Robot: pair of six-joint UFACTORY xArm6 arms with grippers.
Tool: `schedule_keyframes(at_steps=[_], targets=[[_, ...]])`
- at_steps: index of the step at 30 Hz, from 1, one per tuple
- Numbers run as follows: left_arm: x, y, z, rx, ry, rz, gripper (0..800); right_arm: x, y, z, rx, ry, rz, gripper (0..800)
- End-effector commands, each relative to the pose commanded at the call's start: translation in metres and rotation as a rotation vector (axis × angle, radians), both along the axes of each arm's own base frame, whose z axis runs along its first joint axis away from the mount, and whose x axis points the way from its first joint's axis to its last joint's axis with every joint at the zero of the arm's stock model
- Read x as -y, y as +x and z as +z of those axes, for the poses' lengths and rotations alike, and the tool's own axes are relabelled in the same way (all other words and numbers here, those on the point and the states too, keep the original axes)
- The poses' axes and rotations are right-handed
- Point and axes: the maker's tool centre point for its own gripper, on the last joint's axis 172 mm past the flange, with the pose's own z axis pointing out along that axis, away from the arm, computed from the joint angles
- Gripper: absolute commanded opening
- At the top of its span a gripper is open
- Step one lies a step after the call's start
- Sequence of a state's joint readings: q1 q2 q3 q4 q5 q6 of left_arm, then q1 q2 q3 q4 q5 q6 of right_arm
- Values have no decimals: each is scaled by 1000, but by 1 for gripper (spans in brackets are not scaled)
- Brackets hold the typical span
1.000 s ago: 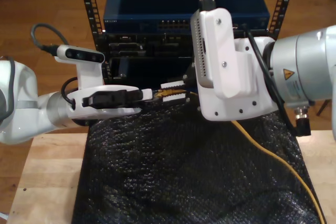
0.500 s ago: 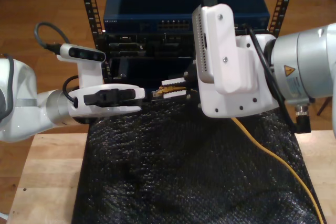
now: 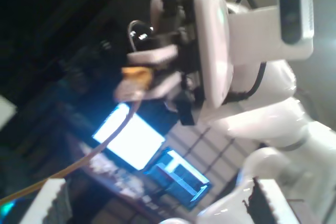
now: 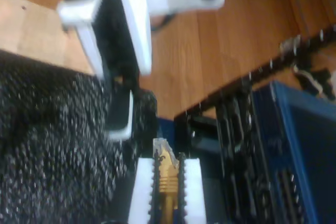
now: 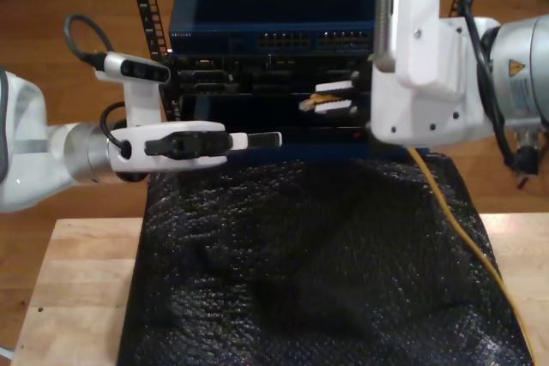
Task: Grab the cable and plug it in
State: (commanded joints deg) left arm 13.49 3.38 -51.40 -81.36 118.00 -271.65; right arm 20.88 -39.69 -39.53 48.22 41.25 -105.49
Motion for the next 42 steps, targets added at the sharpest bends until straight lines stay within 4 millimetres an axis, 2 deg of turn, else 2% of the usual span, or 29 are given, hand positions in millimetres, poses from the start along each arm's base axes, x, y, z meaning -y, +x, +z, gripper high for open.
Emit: schedule_keyframes(at_steps=[3, 6, 10, 14, 18, 22, 26, 29, 35, 42], targets=[[-7, 9, -4, 45, 76, 23, 794, 5, 6, -20, -50, -15, -8, 0], [-14, 15, -11, 77, 152, 36, 797, 24, 18, -30, -94, -17, -64, 0], [-21, 16, -19, 116, 240, 28, 797, 46, 19, -45, -199, 2, -112, 0], [-31, 12, -30, 167, 361, -6, 797, 75, 29, -47, -228, 11, -168, 0], [-43, 8, -39, 203, 418, -28, 797, 79, 27, -54, -258, 6, -168, 0], [-53, 8, -39, 334, 417, -19, 797, 84, 27, -66, -278, -28, -169, 0], [-68, 0, -55, 362, 509, -49, 797, 90, 28, -79, -337, -46, -196, 0], [-84, -3, -64, 381, 577, -70, 797, 94, 25, -94, -383, -85, -203, 0], [-122, -19, -79, 463, 679, -124, 798, 98, 22, -111, -428, -116, -209, 0], [-184, -51, -97, 553, 827, -229, 798, 99, 22, -126, -463, -129, -206, 0]])
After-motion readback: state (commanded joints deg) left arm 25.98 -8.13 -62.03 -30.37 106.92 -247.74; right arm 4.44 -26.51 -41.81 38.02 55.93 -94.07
